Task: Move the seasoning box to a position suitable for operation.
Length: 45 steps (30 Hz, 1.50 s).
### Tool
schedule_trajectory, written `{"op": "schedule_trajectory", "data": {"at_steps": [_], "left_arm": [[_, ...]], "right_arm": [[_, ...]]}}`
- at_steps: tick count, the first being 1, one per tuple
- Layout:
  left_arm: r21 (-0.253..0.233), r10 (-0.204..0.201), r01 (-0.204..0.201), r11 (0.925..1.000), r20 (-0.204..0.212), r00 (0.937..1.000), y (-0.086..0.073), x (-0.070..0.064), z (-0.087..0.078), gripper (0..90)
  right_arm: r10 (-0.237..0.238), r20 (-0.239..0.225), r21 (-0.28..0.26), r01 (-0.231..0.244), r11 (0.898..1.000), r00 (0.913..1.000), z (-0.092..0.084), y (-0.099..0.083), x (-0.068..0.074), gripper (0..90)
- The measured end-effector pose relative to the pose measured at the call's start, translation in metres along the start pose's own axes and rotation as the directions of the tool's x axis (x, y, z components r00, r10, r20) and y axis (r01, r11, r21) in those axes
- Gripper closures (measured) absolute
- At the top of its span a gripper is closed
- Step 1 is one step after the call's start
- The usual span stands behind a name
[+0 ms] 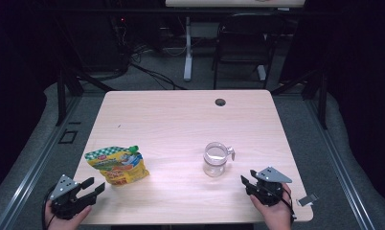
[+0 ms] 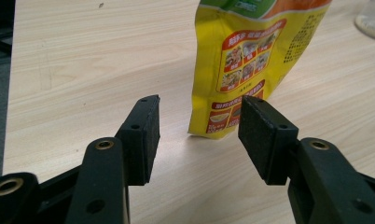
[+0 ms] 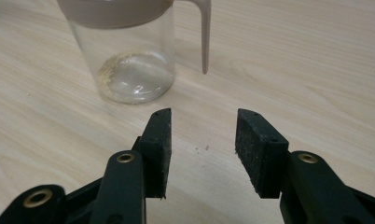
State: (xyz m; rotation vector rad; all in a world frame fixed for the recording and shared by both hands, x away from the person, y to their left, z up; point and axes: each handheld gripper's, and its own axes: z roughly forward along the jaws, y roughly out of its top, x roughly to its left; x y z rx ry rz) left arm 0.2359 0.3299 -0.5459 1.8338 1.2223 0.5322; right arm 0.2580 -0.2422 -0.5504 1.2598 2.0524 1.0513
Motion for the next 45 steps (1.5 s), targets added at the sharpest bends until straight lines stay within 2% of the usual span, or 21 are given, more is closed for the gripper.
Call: {"op": "schedule_trajectory", "data": {"at_steps": [4, 6, 9, 12, 15, 16, 21, 24, 26, 27, 29, 30, 32, 34, 37, 41, 45], "left_arm": [[-0.009, -0.007, 0.007, 0.9999, 0.001, 1.0000, 0.000, 0.001, 0.002, 48.8], [0.011, -0.011, 0.011, 0.9999, 0.004, 0.9999, 0.000, 0.001, 0.004, 49.4], [0.012, -0.025, 0.025, 0.9996, 0.025, 0.9994, 0.001, 0.001, 0.005, 53.2], [0.006, -0.018, 0.017, 0.9998, 0.026, 0.9995, 0.001, -0.001, 0.004, 53.4], [-0.003, -0.007, 0.007, 1.0000, 0.019, 0.9998, 0.001, -0.002, 0.000, 53.4], [-0.008, 0.000, 0.000, 1.0000, 0.011, 0.9999, 0.000, -0.003, -0.002, 53.3], [0.002, 0.000, 0.000, 1.0000, 0.011, 0.9999, -0.001, -0.004, -0.004, 53.9], [0.007, -0.006, 0.006, 1.0000, 0.007, 1.0000, -0.001, -0.004, -0.002, 54.5], [0.012, -0.005, 0.005, 0.9999, 0.014, 0.9999, 0.000, -0.004, -0.001, 54.8], [0.014, -0.002, 0.002, 0.9999, 0.016, 0.9999, 0.000, -0.004, 0.000, 54.8], [0.019, 0.004, -0.005, 0.9998, 0.018, 0.9998, 0.001, -0.006, 0.002, 54.9], [0.015, 0.006, -0.007, 0.9999, 0.019, 0.9998, 0.001, -0.007, 0.003, 54.9], [0.029, 0.014, -0.015, 0.9995, 0.013, 0.9998, 0.001, -0.007, 0.003, 54.9], [0.021, 0.016, -0.016, 0.9997, 0.017, 0.9997, 0.000, -0.008, 0.004, 54.9], [0.018, 0.025, -0.026, 0.9995, 0.021, 0.9995, 0.001, -0.010, 0.003, 54.9], [0.020, 0.028, -0.029, 0.9994, 0.033, 0.9991, 0.000, -0.011, 0.002, 56.1], [0.026, 0.026, -0.027, 0.9993, 0.035, 0.9991, -0.003, -0.013, 0.000, 57.3]], "right_arm": [[-0.007, 0.001, -0.005, 0.007, 1.000, 1.0000, 0.000, 0.000, -0.001, 58.0], [0.017, -0.004, -0.022, -0.018, 1.000, 0.9998, 0.003, 0.002, -0.004, 60.0], [0.015, 0.000, -0.028, -0.015, 0.999, 0.9999, 0.006, 0.003, -0.004, 61.4], [0.000, -0.013, -0.030, -0.001, 1.000, 0.9999, 0.009, 0.006, -0.002, 61.4], [-0.011, -0.001, -0.027, 0.011, 1.000, 0.9999, 0.007, 0.017, 0.000, 61.9], [-0.007, 0.001, -0.032, 0.007, 0.999, 1.0000, 0.005, 0.026, 0.002, 62.8], [-0.027, 0.015, -0.035, 0.027, 0.999, 0.9995, 0.010, 0.035, 0.002, 62.8], [-0.036, 0.025, -0.026, 0.036, 0.999, 0.9991, 0.015, 0.038, 0.001, 63.6], [-0.015, 0.030, -0.013, 0.015, 1.000, 0.9994, 0.021, 0.038, -0.003, 65.2], [0.005, 0.020, -0.016, -0.005, 1.000, 0.9998, 0.025, 0.038, -0.005, 65.4], [0.005, 0.004, -0.010, -0.005, 1.000, 1.0000, 0.031, 0.040, -0.007, 65.7], [0.003, -0.018, -0.018, -0.003, 1.000, 0.9998, 0.039, 0.043, -0.006, 65.7], [-0.001, -0.011, -0.011, 0.001, 1.000, 0.9999, 0.046, 0.043, -0.005, 66.0], [0.002, -0.014, -0.010, -0.003, 1.000, 0.9999, 0.050, 0.043, -0.004, 66.6], [-0.028, 0.012, -0.015, 0.028, 0.999, 0.9995, 0.064, 0.047, -0.001, 69.4], [-0.018, 0.006, -0.003, 0.018, 1.000, 0.9998, 0.073, 0.050, 0.000, 72.1], [-0.016, 0.031, -0.026, 0.017, 1.000, 0.9994, 0.078, 0.051, 0.002, 76.7]]}}
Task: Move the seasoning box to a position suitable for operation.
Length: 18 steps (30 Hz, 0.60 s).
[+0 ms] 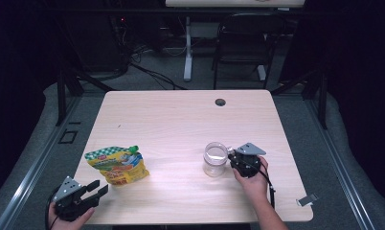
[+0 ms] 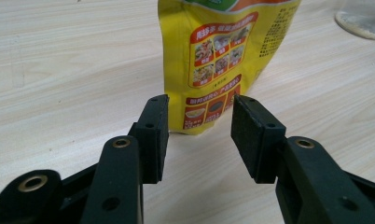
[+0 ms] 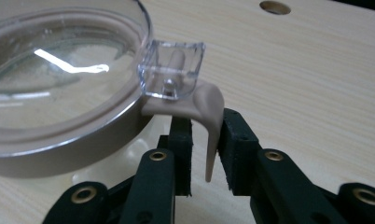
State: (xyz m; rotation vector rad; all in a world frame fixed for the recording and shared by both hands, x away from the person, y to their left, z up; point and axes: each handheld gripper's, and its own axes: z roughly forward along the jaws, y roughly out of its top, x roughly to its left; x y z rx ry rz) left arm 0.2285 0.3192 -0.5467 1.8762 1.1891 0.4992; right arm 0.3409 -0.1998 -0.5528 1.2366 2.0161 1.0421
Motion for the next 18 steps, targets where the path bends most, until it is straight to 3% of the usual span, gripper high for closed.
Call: {"op": "schedule_trajectory", "data": {"at_steps": [4, 7, 8, 9, 15, 18], "left_arm": [[0.010, 0.005, -0.005, 0.9999, -0.007, 1.0000, -0.003, -0.002, -0.005, 58.0], [-0.002, -0.024, 0.024, 0.9997, 0.012, 0.9996, -0.005, -0.002, -0.008, 58.6], [-0.022, -0.056, 0.057, 0.9982, 0.042, 0.9976, -0.006, -0.005, -0.012, 58.6], [-0.022, -0.056, 0.057, 0.9982, 0.042, 0.9976, -0.006, -0.005, -0.012, 58.6], [-0.002, 0.004, -0.004, 1.0000, 0.051, 0.9987, -0.007, -0.018, -0.017, 58.5], [-0.002, 0.006, -0.006, 1.0000, 0.060, 0.9982, -0.008, -0.020, -0.017, 58.5]], "right_arm": [[0.009, 0.005, -0.019, -0.009, 1.000, 0.9999, 0.001, 0.001, 0.000, 78.5], [-0.002, 0.025, -0.020, 0.002, 1.000, 0.9997, 0.002, 0.002, 0.002, 79.6], [-0.005, 0.029, -0.014, 0.006, 1.000, 0.9996, 0.002, 0.002, 0.002, 80.6], [-0.005, 0.029, -0.014, 0.006, 1.000, 0.9996, 0.002, 0.002, 0.002, 80.6], [0.003, 0.024, 0.008, -0.003, 1.000, 0.9997, 0.001, 0.003, 0.001, 82.0], [0.006, 0.018, 0.015, -0.006, 1.000, 0.9998, 0.000, 0.003, 0.001, 82.0]]}}
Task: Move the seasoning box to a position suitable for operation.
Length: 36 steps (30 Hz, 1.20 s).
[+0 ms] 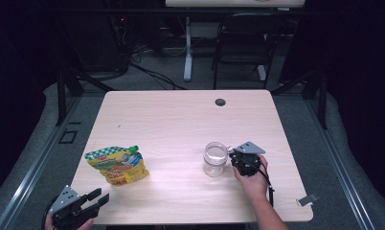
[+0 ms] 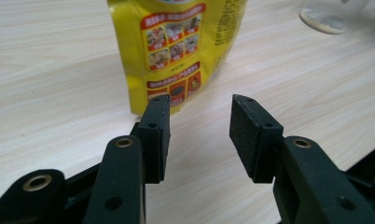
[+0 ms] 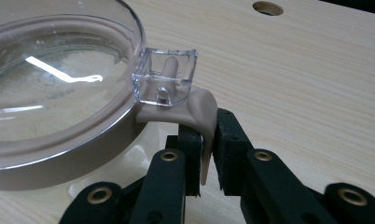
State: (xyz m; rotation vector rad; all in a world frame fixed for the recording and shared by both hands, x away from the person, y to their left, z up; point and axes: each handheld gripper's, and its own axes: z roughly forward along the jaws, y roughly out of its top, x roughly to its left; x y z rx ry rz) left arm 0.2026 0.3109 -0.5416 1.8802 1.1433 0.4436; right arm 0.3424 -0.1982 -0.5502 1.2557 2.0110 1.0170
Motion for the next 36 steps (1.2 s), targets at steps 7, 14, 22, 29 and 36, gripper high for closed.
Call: {"op": "schedule_trajectory", "data": {"at_steps": [7, 14, 22, 29, 36], "left_arm": [[-0.014, -0.017, 0.017, 0.9997, 0.016, 0.9997, -0.001, 0.000, -0.001, 58.2], [0.001, -0.010, 0.010, 1.0000, 0.019, 0.9998, 0.001, -0.002, 0.003, 58.2], [0.021, -0.010, 0.009, 0.9997, 0.019, 0.9998, 0.000, -0.001, 0.009, 58.2], [0.021, -0.004, 0.004, 0.9998, 0.006, 1.0000, 0.000, -0.001, 0.010, 58.2], [0.010, -0.010, 0.010, 0.9999, 0.000, 0.9999, 0.001, 0.000, 0.009, 58.2]], "right_arm": [[0.044, -0.006, 0.003, -0.044, 0.999, 0.9990, -0.002, 0.000, 0.001, 83.9], [0.051, 0.005, 0.007, -0.051, 0.999, 0.9987, -0.002, 0.000, 0.002, 84.4], [0.091, 0.029, -0.009, -0.091, 0.996, 0.9954, 0.004, 0.003, 0.005, 84.9], [0.110, 0.027, -0.026, -0.109, 0.994, 0.9936, 0.011, 0.006, 0.005, 84.6], [0.080, 0.047, -0.040, -0.078, 0.996, 0.9957, 0.010, 0.010, 0.011, 84.4]]}}
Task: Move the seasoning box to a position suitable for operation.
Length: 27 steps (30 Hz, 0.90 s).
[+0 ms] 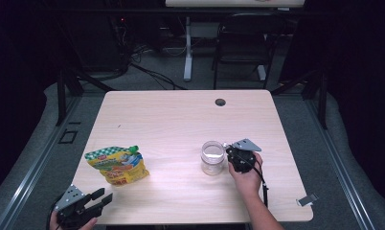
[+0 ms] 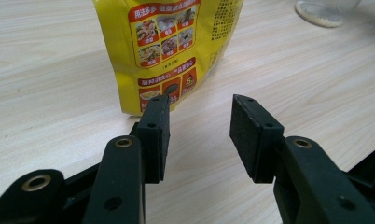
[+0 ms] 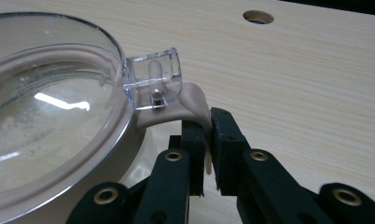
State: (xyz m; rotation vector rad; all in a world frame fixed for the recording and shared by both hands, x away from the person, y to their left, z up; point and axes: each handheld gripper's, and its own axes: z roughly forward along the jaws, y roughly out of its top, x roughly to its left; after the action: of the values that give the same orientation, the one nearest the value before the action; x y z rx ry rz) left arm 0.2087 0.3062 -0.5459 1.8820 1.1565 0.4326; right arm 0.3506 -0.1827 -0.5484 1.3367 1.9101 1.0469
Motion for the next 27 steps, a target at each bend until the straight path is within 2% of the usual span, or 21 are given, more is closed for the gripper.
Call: {"op": "schedule_trajectory", "data": {"at_steps": [9, 12, 13, 18, 23, 24, 25, 26, 27], "left_arm": [[-0.009, 0.014, -0.014, 0.9999, 0.017, 0.9998, 0.003, -0.005, 0.000, 58.2], [-0.008, 0.032, -0.032, 0.9995, 0.023, 0.9992, 0.005, -0.008, 0.001, 58.1], [-0.015, 0.032, -0.032, 0.9994, 0.029, 0.9991, 0.006, -0.009, 0.003, 57.8], [-0.015, 0.063, -0.063, 0.9979, 0.044, 0.9970, 0.012, -0.016, 0.008, 56.9], [-0.028, 0.081, -0.079, 0.9965, 0.105, 0.9912, 0.020, -0.025, 0.015, 56.9], [-0.034, 0.079, -0.076, 0.9966, 0.125, 0.9890, 0.021, -0.027, 0.017, 56.9], [-0.039, 0.095, -0.090, 0.9952, 0.145, 0.9849, 0.024, -0.031, 0.021, 56.9], [-0.039, 0.095, -0.090, 0.9952, 0.145, 0.9849, 0.024, -0.031, 0.021, 56.9], [-0.040, 0.111, -0.106, 0.9936, 0.152, 0.9822, 0.026, -0.034, 0.023, 56.9]], "right_arm": [[0.013, -0.021, -0.009, -0.013, 1.000, 0.9997, -0.013, 0.001, 0.009, 84.3], [0.010, -0.022, -0.008, -0.010, 1.000, 0.9997, -0.018, 0.001, 0.012, 84.2], [-0.018, -0.018, -0.006, 0.018, 1.000, 0.9997, -0.025, 0.002, 0.016, 84.0], [-0.059, -0.016, 0.001, 0.060, 0.998, 0.9981, -0.042, 0.001, 0.028, 83.7], [-0.046, -0.034, -0.003, 0.046, 0.999, 0.9984, -0.051, -0.008, 0.037, 83.8], [-0.055, -0.033, 0.002, 0.055, 0.998, 0.9979, -0.053, -0.009, 0.039, 83.6], [-0.061, -0.031, 0.011, 0.061, 0.998, 0.9977, -0.054, -0.013, 0.043, 83.3], [-0.061, -0.031, 0.011, 0.061, 0.998, 0.9977, -0.054, -0.013, 0.043, 83.3], [-0.054, -0.035, 0.016, 0.055, 0.998, 0.9979, -0.055, -0.016, 0.047, 83.2]]}}
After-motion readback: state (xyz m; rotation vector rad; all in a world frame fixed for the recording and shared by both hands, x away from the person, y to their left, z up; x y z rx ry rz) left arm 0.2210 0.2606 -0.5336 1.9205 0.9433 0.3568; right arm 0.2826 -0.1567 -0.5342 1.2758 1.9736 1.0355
